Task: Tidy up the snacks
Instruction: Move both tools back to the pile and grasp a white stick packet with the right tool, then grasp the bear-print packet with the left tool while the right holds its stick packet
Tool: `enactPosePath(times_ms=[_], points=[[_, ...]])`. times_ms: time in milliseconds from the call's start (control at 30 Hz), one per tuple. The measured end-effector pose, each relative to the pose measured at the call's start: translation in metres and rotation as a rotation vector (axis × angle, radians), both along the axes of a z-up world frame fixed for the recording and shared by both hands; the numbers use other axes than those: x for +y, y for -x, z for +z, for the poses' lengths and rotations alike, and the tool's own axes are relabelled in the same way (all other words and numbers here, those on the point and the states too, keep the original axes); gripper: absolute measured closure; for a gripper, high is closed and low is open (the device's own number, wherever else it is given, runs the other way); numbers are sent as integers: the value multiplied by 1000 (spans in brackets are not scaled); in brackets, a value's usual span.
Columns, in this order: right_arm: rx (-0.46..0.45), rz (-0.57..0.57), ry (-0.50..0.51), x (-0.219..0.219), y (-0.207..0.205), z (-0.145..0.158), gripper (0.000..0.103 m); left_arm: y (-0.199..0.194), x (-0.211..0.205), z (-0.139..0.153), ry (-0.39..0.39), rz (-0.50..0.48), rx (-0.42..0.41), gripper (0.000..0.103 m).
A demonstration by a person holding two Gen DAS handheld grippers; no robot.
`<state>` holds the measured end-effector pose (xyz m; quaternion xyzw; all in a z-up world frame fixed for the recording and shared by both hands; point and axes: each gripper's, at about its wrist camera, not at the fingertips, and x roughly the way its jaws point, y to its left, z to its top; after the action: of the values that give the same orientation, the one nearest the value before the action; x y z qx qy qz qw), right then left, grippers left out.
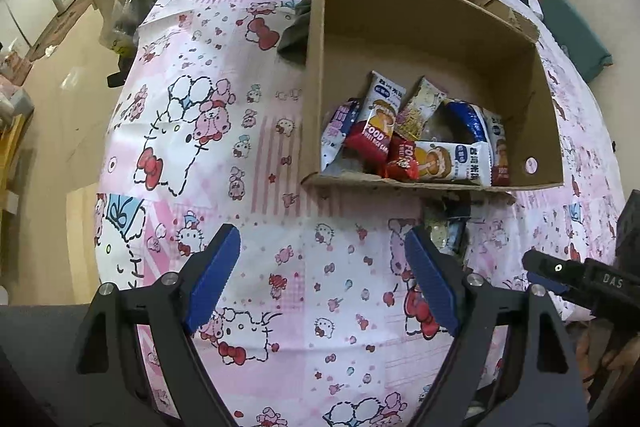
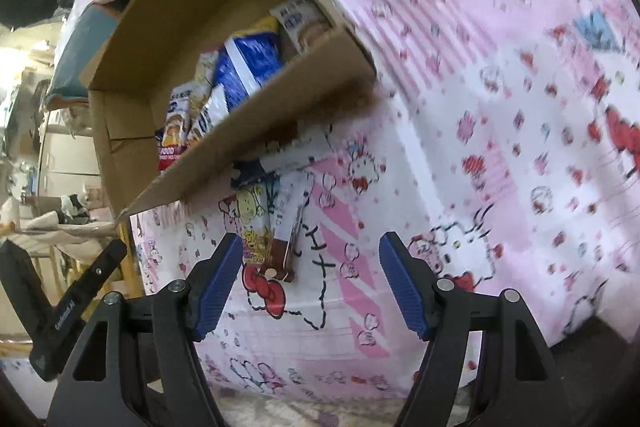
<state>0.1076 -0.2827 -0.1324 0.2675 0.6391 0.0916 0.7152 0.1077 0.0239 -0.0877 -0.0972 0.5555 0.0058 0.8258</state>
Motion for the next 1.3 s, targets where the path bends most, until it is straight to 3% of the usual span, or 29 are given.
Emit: enactPosePath(times_ms=[233,367,433,467,500,700,933,1033,1133,1200,1300], points=[[33,90,72,35,-12,-18,33,-1,1,-3,6,10,10,21],[46,143,147,54,-24,-32,41,-1,-4,-6,-6,-5,15,21],[49,183,207,60,-25,-38,54,-1,-7,-9,-10,-16,21,21],[47,212,246,62,-25,-38,78,-1,-9,-11,-7,-24,28,21],[46,229,271,63,-24,-37,85,-1,-11,-14,-1,-32,37,21],[51,183,185,38,-6,-30,85,-4,-42,-33,12,-118,91,21],[61,119,164,13,5,-22,85,-12,-102,-53,18,-269,133,22],[78,104,154,6,7,-26,85,-16,-121,-62,-15,-304,138,22],[80,102,147,5,8,-26,85,-25,-134,-74,-24,-311,155,38],[76,104,145,2,9,-25,85,-32,-141,-84,-21,-320,178,40],[72,110,145,1,9,-23,85,-33,-149,-88,-58,-341,131,40]])
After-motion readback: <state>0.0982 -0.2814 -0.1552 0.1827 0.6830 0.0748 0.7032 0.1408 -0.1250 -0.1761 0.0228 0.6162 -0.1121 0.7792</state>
